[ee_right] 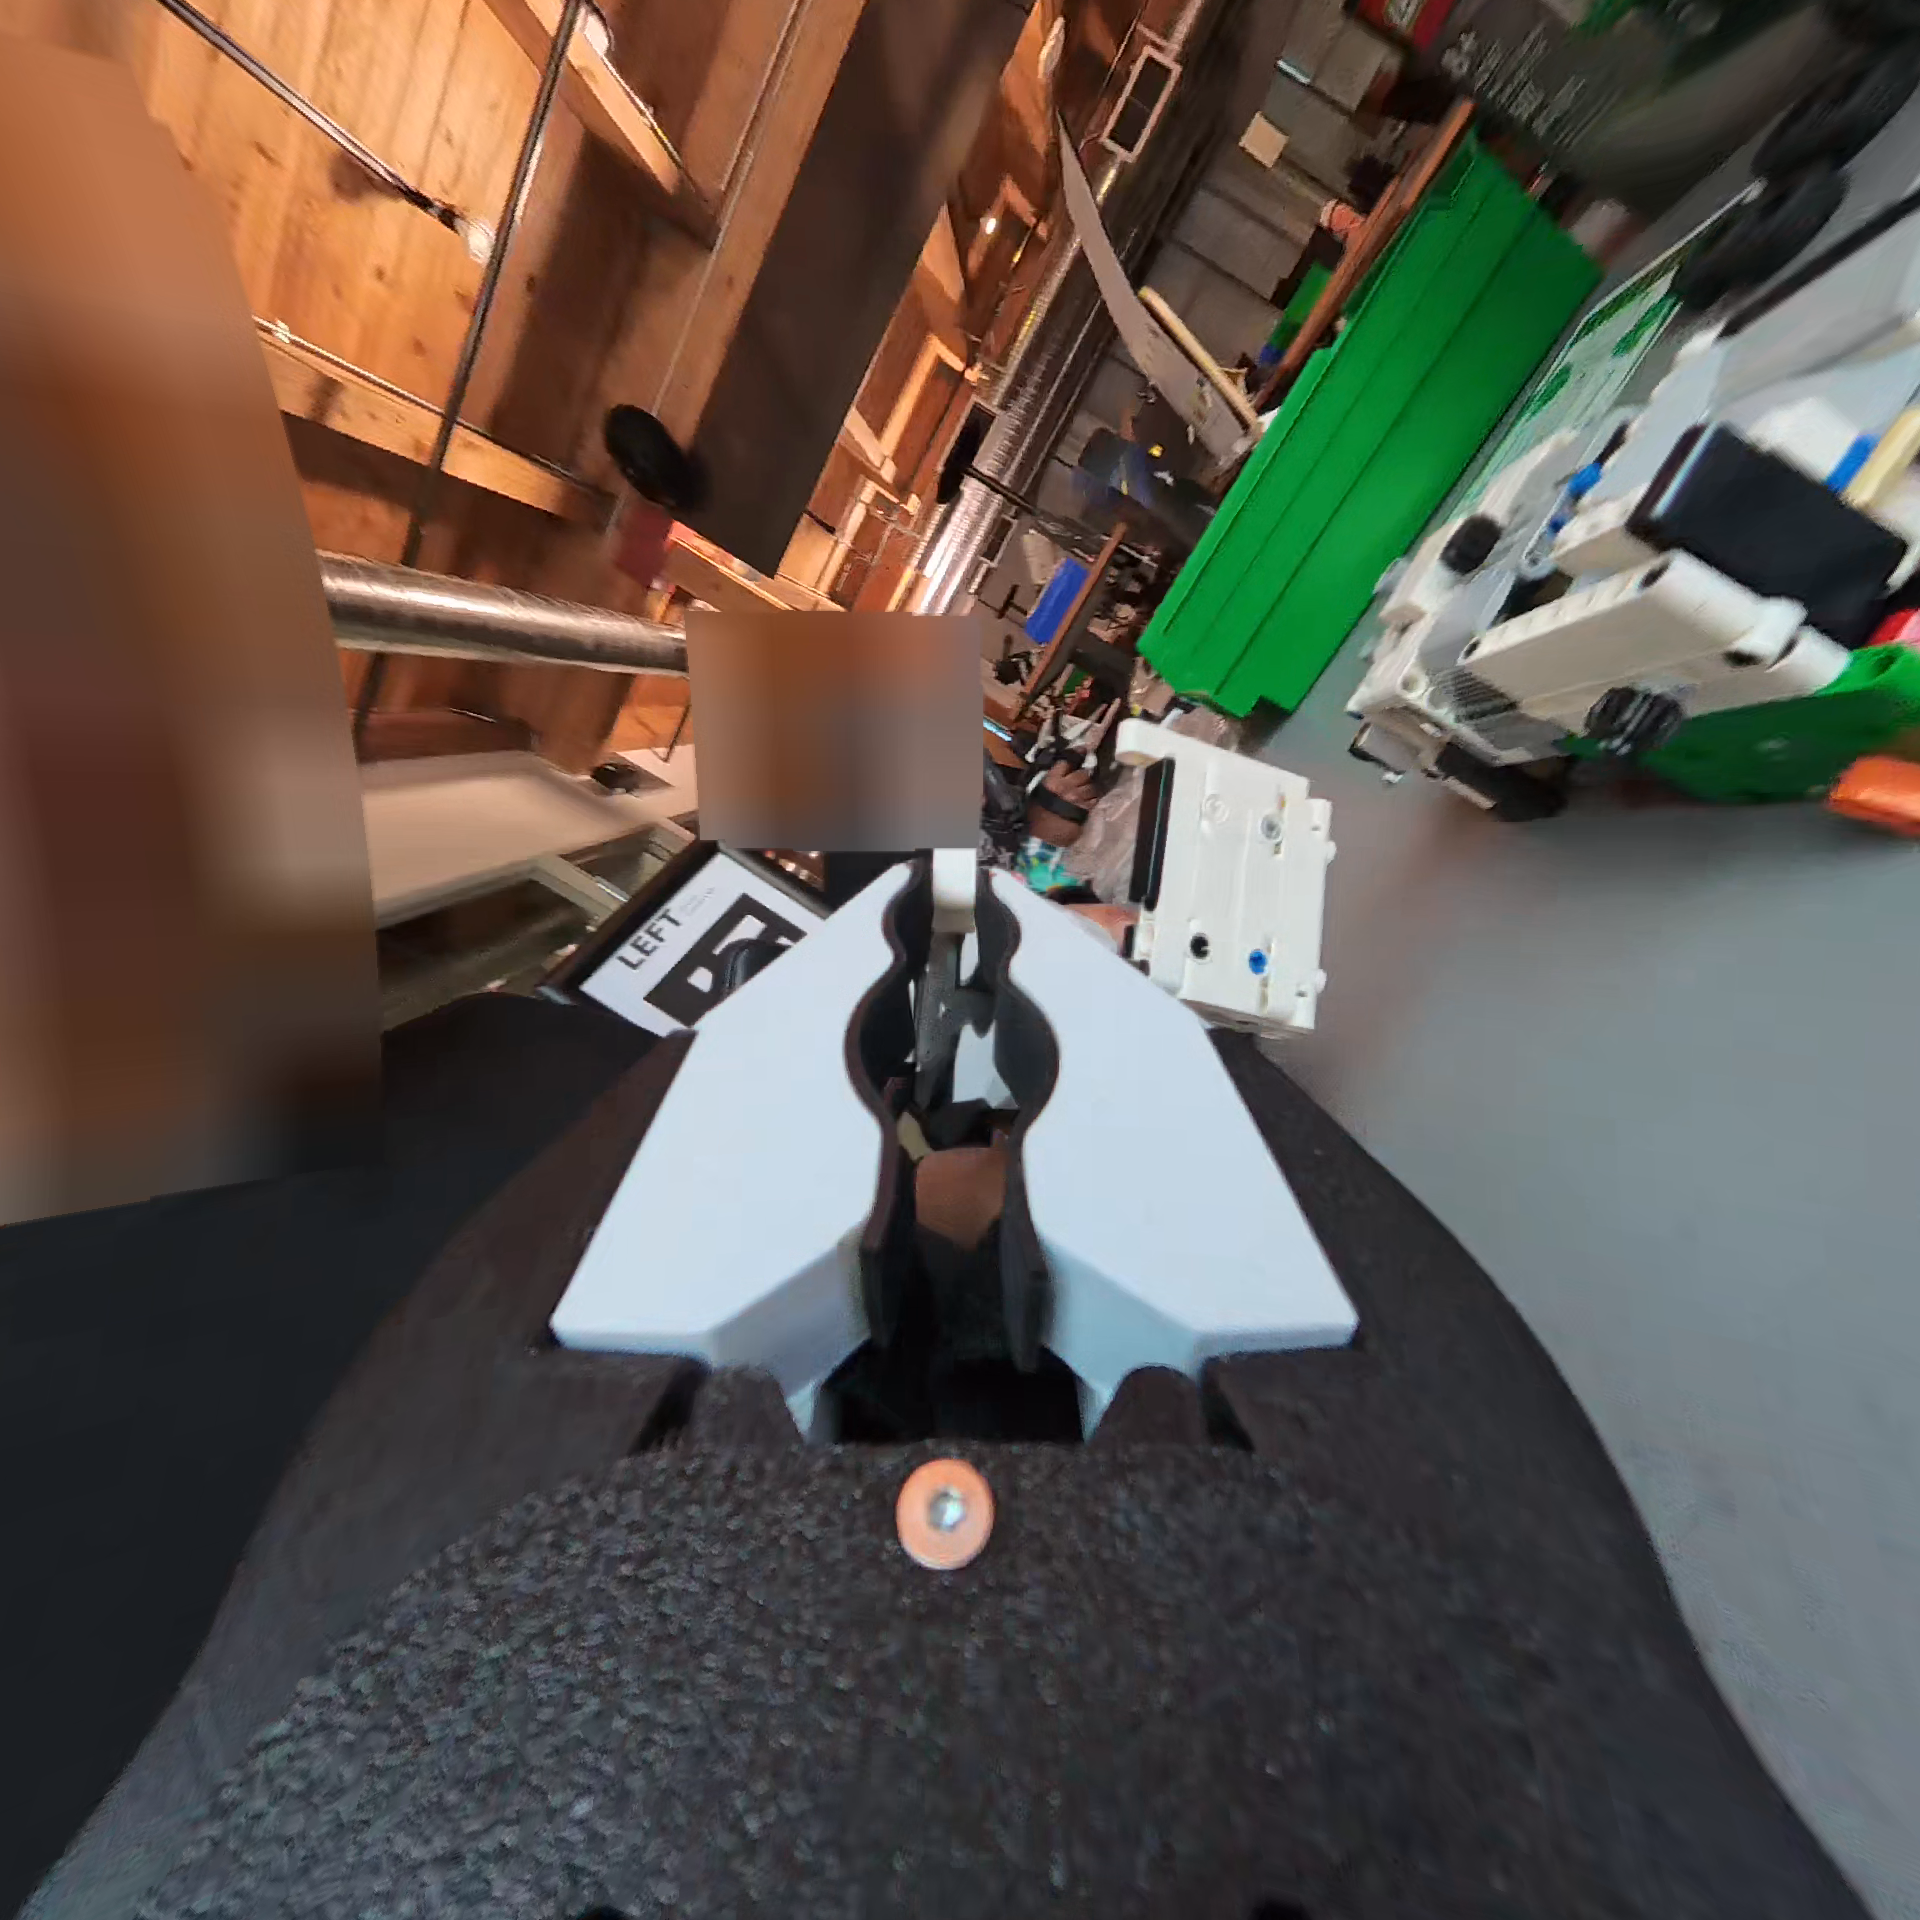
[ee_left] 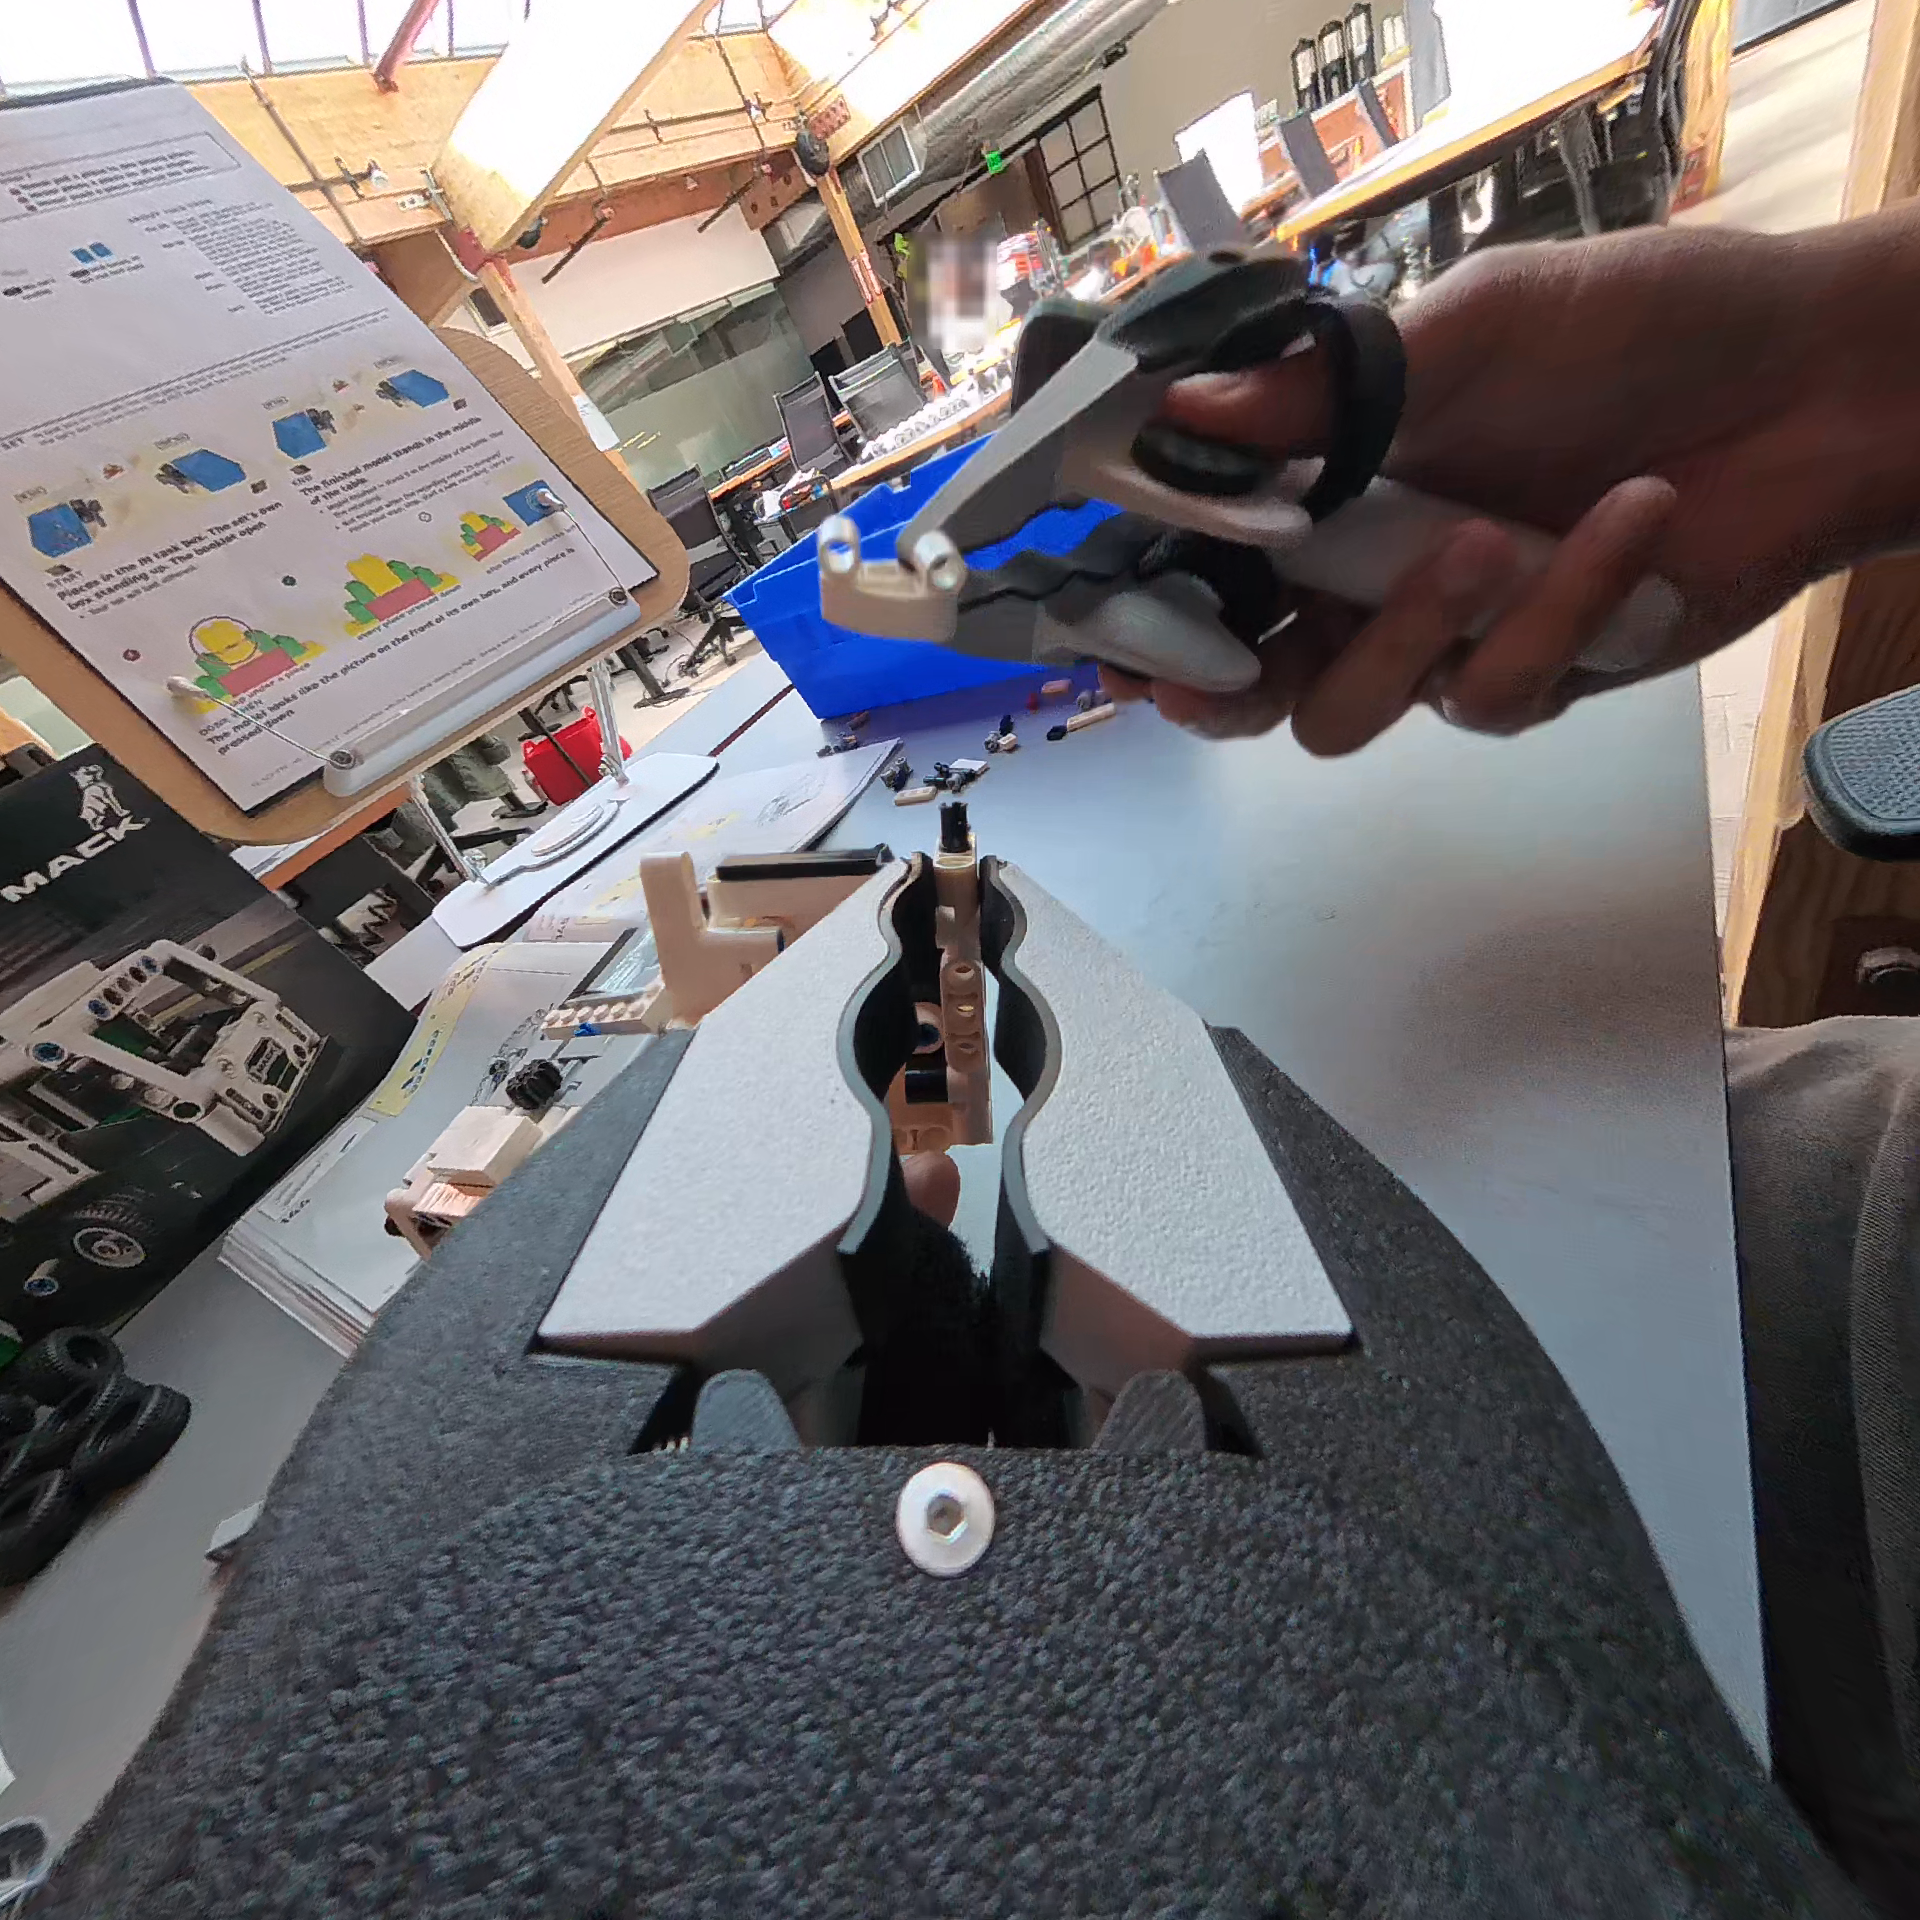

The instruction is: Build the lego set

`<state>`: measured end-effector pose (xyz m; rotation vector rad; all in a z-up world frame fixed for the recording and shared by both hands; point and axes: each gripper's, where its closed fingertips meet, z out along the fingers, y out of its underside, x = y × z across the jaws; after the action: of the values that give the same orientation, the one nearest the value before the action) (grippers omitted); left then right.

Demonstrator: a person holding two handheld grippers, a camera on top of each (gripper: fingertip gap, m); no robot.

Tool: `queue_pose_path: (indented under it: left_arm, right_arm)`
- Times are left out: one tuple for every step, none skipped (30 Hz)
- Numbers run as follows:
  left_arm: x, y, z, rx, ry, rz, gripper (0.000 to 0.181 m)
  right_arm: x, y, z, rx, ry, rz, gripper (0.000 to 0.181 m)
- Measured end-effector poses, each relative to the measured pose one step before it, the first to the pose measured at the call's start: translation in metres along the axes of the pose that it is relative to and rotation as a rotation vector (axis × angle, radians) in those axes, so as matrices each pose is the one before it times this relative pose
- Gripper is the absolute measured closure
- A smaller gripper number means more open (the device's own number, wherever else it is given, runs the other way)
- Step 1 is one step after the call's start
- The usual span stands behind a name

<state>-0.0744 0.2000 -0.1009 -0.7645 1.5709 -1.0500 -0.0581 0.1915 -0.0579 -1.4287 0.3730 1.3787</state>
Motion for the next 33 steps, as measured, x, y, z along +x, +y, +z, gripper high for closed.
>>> queue_pose_path:
  left_arm:
    - [0.00116, -0.00129, 0.00100, 0.0046, -0.0006, 0.0013, 0.174]
    - [0.00082, -0.00156, 0.00062, 0.0063, -0.0021, -0.0017, 0.175]
    - [0.00007, -0.00128, 0.00016, 0.0059, -0.0048, -0.0029, 0.174]
    - [-0.00062, -0.00075, 0.00002, 0.0033, -0.0059, -0.0040, 0.174]
    - [-0.00096, -0.00028, -0.00028, 0.0020, -0.0053, -0.0033, 0.174]
    - [-0.00115, -0.00054, -0.00047, 0.0042, -0.0042, -0.0065, 0.174]
    - [-0.00156, -0.00059, -0.00057, 0.0051, -0.0038, -0.0100, 0.175]
    - [-0.00175, -0.00057, -0.00055, 0.0052, -0.0031, -0.0119, 0.175]
    - [-0.00173, -0.00057, -0.00056, 0.0053, -0.0026, -0.0127, 0.175]
    - [-0.00162, -0.00099, -0.00056, 0.0077, -0.0024, -0.0121, 0.175]
    - [-0.00168, -0.00121, -0.00073, 0.0100, -0.0023, -0.0121, 0.175]
    - [-0.00180, -0.00129, -0.00083, 0.0107, -0.0027, -0.0135, 0.175]
    - [-0.00196, -0.00103, -0.00088, 0.0085, -0.0039, -0.0140, 0.175]
    - [-0.00202, -0.00090, -0.00074, 0.0072, -0.0041, -0.0132, 0.175]
    - [-0.00166, -0.00097, -0.00081, 0.0080, -0.0034, -0.0114, 0.175]
    - [-0.00102, -0.00082, -0.00066, 0.0063, 0.0005, -0.0095, 0.175]
    - [-0.00056, -0.00068, -0.00060, 0.0054, 0.0008, -0.0065, 0.175]
    - [-0.00042, -0.00042, -0.00044, 0.0035, 0.0005, -0.0039, 0.175]
    - [0.00014, -0.00035, -0.00028, 0.0029, 0.0023, -0.0016, 0.175]
    - [0.00054, -0.00026, -0.00009, 0.0019, 0.0039, -0.0007, 0.175]
    - [0.00089, -0.00008, 0.00005, 0.0004, 0.0059, 0.0005, 0.175]
    - [0.00064, 0.00015, 0.00022, -0.0009, 0.0030, 0.0018, 0.175]
    - [0.00046, -0.00018, 0.00011, 0.0009, 0.0023, 0.0007, 0.175]
    - [0.00042, 0.00006, 0.00017, -0.0004, 0.0012, 0.0017, 0.175]
    - [-0.00015, 0.00017, 0.00017, -0.0018, -0.0024, 0.0020, 0.175]
    - [0.00026, 0.00015, 0.00022, -0.0010, 0.0003, 0.0018, 0.175]
    - [0.00025, 0.00007, 0.00006, -0.0005, 0.0000, 0.0023, 0.175]
    - [-0.00006, -0.00001, 0.00010, 0.0000, -0.0021, 0.0025, 0.175]
    - [0.00011, -0.00019, -0.00010, 0.0010, -0.0001, 0.0002, 0.175]
    - [0.00038, -0.00023, -0.00003, 0.0021, 0.0035, -0.0021, 0.175]
    - [0.00017, 0.00008, -0.00003, -0.0004, 0.0031, -0.0022, 0.175]
    - [-0.00002, 0.00010, 0.00012, -0.0011, 0.0024, -0.0021, 0.175]
    - [0.00036, 0.00016, 0.00022, -0.0007, 0.0031, -0.0013, 0.175]
  right_arm:
    - [0.00171, 0.00426, 0.00585, 0.0023, -0.0201, 0.0290, 0.175]
    - [0.00077, 0.00309, 0.00459, 0.0054, -0.0175, 0.0167, 0.175]
    - [-0.00064, 0.00209, 0.00346, 0.0051, -0.0192, 0.0131, 0.175]
    - [-0.00057, 0.00191, 0.00237, 0.0005, -0.0126, 0.0090, 0.175]
    - [0.00168, 0.00222, 0.00143, -0.0064, 0.0084, 0.0002, 0.175]
    - [0.00282, 0.00195, 0.00077, -0.0074, 0.0223, -0.0168, 0.175]
    - [0.00250, 0.00080, -0.00002, -0.0007, 0.0235, -0.0230, 0.175]
    - [0.00136, 0.00021, -0.00040, 0.0024, 0.0144, -0.0150, 0.175]
    - [-0.00032, -0.00041, -0.00060, 0.0056, 0.0002, -0.0068, 0.175]
    - [-0.00032, -0.00159, -0.00101, 0.0145, -0.0031, -0.0012, 0.175]
    - [0.00107, -0.00239, -0.00121, 0.0193, 0.0018, 0.0021, 0.175]
    - [0.00226, -0.00147, -0.00101, 0.0141, 0.0072, -0.0001, 0.175]
    - [0.00151, -0.00088, -0.00052, 0.0091, -0.0005, 0.0013, 0.175]
    - [0.00077, -0.00088, -0.00026, 0.0097, -0.0056, 0.0069, 0.175]
    - [0.00023, -0.00086, 0.00001, 0.0101, -0.0087, 0.0087, 0.175]
    - [0.00027, -0.00037, 0.00034, 0.0054, -0.0084, 0.0080, 0.175]
    - [0.00028, 0.00030, 0.00079, 0.0012, -0.0074, 0.0061, 0.175]
    - [-0.00034, 0.00005, 0.00093, 0.0021, -0.0098, 0.0065, 0.175]
    - [-0.00036, 0.00037, 0.00119, -0.0014, -0.0073, 0.0057, 0.175]
    - [-0.00018, 0.00011, 0.00115, -0.0009, -0.0028, -0.0002, 0.175]
    - [-0.00032, -0.00029, 0.00085, 0.0002, -0.0003, -0.0048, 0.175]
    - [-0.00011, -0.00075, 0.00062, 0.0007, 0.0023, -0.0064, 0.175]
    - [-0.00033, -0.00057, 0.00047, -0.0023, 0.0036, -0.0105, 0.175]
    - [0.00009, -0.00064, 0.00036, -0.0008, 0.0090, -0.0145, 0.175]
    - [0.00016, -0.00018, 0.00048, -0.0019, 0.0109, -0.0177, 0.175]
    - [-0.00013, -0.00041, 0.00037, 0.0002, 0.0103, -0.0201, 0.175]
    - [-0.00009, -0.00017, 0.00033, 0.0010, 0.0109, -0.0230, 0.175]
    - [-0.00030, -0.00012, 0.00018, 0.0015, 0.0085, -0.0253, 0.175]
    - [-0.00083, 0.00022, 0.00017, -0.0002, 0.0071, -0.0354, 0.175]
    - [-0.00066, 0.00004, 0.00009, -0.0005, 0.0108, -0.0464, 0.175]
    - [-0.00019, 0.00016, 0.00007, -0.0019, 0.0148, -0.0538, 0.175]
    - [-0.00007, -0.00005, 0.00036, -0.0031, 0.0160, -0.0540, 0.175]
    - [-0.00016, -0.00009, 0.00051, -0.0053, 0.0133, -0.0561, 0.174]
